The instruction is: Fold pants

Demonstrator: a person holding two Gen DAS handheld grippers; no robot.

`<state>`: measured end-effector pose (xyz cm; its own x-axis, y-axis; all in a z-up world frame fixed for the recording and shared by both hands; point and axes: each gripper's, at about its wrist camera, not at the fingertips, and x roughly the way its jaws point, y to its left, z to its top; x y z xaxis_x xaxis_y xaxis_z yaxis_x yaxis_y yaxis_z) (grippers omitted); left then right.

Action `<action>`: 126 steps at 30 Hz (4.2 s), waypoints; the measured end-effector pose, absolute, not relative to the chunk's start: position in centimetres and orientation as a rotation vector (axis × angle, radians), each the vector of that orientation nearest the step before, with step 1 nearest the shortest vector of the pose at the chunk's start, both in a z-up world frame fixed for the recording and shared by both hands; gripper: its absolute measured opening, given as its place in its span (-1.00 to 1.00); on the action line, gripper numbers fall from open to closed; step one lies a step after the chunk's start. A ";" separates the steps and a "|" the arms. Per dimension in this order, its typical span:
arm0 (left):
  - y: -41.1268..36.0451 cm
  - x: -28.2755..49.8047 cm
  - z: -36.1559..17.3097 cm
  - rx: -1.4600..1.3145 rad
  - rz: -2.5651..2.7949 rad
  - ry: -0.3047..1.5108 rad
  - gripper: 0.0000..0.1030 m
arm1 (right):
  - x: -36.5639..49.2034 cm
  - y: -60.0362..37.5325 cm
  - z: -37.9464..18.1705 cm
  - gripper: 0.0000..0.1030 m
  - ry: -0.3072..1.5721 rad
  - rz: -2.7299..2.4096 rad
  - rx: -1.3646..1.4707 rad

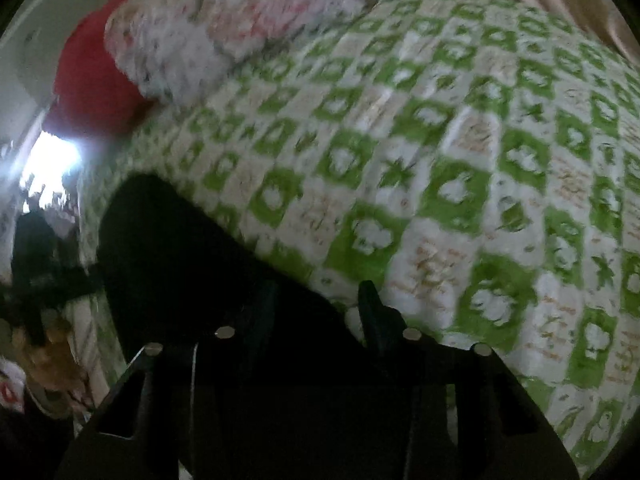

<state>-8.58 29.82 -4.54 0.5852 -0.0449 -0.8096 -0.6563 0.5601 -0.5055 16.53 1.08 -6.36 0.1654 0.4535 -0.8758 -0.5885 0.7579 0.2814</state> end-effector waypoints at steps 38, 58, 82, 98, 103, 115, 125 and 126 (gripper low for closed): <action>29.7 -7.0 -3.2 -0.720 0.412 0.836 -0.38 | 17.4 2.6 -5.9 -0.83 1.046 0.539 -0.235; 19.7 -4.6 4.1 -0.541 0.210 0.791 0.09 | 5.2 -11.3 1.6 0.34 0.901 0.455 0.074; -1.9 4.3 2.7 -0.222 -0.232 0.946 0.27 | -5.2 -30.0 1.9 0.34 0.829 0.079 0.336; -10.6 5.6 -0.6 0.049 -0.440 1.047 0.29 | -4.2 -33.3 1.2 0.32 0.804 0.011 0.394; -12.9 6.3 -1.1 0.123 -0.477 1.055 0.29 | -3.9 -34.7 1.2 -0.02 0.797 -0.016 0.438; -15.4 9.8 1.0 0.175 -0.528 1.036 0.29 | -4.7 -35.8 1.3 -0.88 0.767 -0.039 0.467; -19.2 13.7 1.0 0.215 -0.630 1.075 0.29 | -6.7 -35.8 1.7 -0.88 0.772 -0.050 0.483; -19.7 14.1 0.8 0.222 -0.638 1.083 0.29 | -6.8 -35.9 1.6 -0.88 0.776 -0.050 0.488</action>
<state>14.09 -19.69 0.80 0.3122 -0.3736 -0.8735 0.5827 0.8015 -0.1346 -6.83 -35.91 1.59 0.7183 0.1326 -0.6829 0.2200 0.8880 0.4038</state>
